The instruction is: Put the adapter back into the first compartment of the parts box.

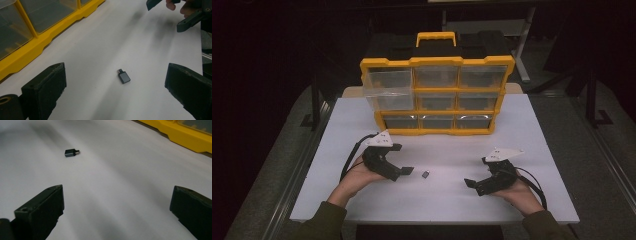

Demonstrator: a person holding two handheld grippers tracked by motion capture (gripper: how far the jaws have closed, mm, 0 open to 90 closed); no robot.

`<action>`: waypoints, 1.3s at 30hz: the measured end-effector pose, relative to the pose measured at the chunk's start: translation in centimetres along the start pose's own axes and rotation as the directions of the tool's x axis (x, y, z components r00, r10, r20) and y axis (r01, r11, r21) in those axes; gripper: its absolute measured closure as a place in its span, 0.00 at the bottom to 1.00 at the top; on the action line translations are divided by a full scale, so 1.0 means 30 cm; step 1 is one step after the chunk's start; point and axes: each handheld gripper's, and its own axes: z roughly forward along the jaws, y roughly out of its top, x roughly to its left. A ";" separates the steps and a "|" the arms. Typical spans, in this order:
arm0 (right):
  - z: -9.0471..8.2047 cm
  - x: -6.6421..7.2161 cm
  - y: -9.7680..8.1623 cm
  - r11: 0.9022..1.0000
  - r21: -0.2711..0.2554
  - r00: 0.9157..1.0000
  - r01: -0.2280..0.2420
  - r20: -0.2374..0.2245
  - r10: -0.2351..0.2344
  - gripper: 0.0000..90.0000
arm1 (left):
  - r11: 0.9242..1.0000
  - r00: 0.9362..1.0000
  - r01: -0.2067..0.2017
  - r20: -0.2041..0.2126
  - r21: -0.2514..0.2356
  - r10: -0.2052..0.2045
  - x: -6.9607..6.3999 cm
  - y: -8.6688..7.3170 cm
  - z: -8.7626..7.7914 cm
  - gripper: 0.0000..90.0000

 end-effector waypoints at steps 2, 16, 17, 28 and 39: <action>0.000 0.000 0.000 1.000 -0.001 1.000 -0.001 0.001 0.001 0.00 | 1.000 1.000 -0.003 0.002 0.001 0.003 -0.001 0.004 0.006 0.04; -0.001 -0.001 0.000 1.000 0.001 1.000 -0.003 -0.001 0.003 0.00 | 1.000 1.000 -0.017 0.016 0.016 0.016 -0.016 0.036 0.045 0.07; -0.001 -0.001 0.000 1.000 0.001 1.000 -0.004 -0.002 0.004 0.00 | 1.000 1.000 -0.014 0.016 0.019 0.014 -0.016 0.038 0.048 0.07; 0.000 0.000 0.000 1.000 0.001 1.000 -0.003 -0.005 0.003 0.00 | 1.000 1.000 -0.006 0.005 0.025 0.006 -0.017 0.051 0.072 0.15; -0.001 0.001 -0.001 1.000 0.003 1.000 -0.004 -0.006 0.004 0.00 | 0.999 1.000 -0.003 0.009 0.032 0.002 -0.020 0.060 0.093 0.24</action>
